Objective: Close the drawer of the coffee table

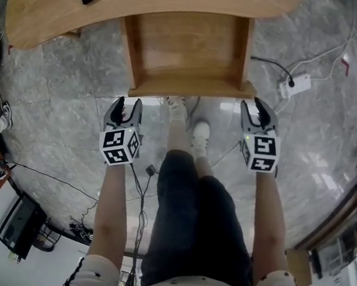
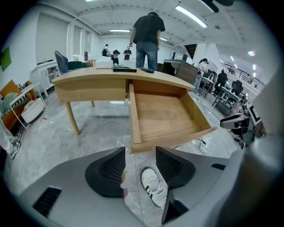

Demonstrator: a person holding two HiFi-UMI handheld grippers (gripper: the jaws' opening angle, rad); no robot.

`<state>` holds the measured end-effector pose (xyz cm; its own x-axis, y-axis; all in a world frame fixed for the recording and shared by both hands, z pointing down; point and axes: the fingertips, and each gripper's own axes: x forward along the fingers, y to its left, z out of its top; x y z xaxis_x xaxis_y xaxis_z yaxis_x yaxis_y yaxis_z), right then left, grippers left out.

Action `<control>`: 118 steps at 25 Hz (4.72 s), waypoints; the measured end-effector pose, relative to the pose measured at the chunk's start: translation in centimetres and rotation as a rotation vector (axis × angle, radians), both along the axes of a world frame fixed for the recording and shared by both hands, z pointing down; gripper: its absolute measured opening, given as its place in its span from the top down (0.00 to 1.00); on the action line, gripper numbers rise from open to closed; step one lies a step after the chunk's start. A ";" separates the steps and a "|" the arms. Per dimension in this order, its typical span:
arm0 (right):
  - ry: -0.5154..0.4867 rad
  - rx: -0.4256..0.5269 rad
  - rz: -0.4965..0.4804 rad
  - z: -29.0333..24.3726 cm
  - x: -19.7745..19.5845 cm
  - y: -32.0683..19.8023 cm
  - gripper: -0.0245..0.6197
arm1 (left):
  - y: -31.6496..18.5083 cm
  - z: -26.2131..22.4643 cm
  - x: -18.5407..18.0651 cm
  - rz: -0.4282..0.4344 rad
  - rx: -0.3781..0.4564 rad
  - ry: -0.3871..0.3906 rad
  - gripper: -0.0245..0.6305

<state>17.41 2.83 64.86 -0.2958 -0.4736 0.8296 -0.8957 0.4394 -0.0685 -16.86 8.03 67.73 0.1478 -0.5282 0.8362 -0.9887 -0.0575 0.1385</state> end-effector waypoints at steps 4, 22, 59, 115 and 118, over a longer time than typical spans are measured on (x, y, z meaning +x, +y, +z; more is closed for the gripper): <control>0.040 -0.018 -0.037 1.5 0.6 -0.3 0.67 | 0.1 1.1 -0.1 0.026 -0.023 -0.014 0.62; 0.131 -0.088 -0.153 5.9 0.9 -0.5 0.58 | -1.0 4.2 1.1 0.172 -0.063 -0.058 0.62; 0.090 -0.175 -0.076 5.5 1.0 -0.4 0.58 | -1.1 3.3 0.9 0.129 -0.121 -0.043 0.62; 0.083 -0.183 -0.065 1.1 0.0 -5.2 0.58 | -6.7 -1.3 -0.1 0.162 -0.128 -0.015 0.62; 0.081 -0.177 -0.063 1.0 0.0 -5.9 0.58 | -7.3 -1.3 -0.2 0.164 -0.124 -0.016 0.62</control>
<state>17.39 -3.05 65.89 -0.2488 -0.3008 0.9207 -0.8726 0.4820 -0.0784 -17.03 0.76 66.39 0.2093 -0.3915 0.8961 -0.9697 -0.2011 0.1387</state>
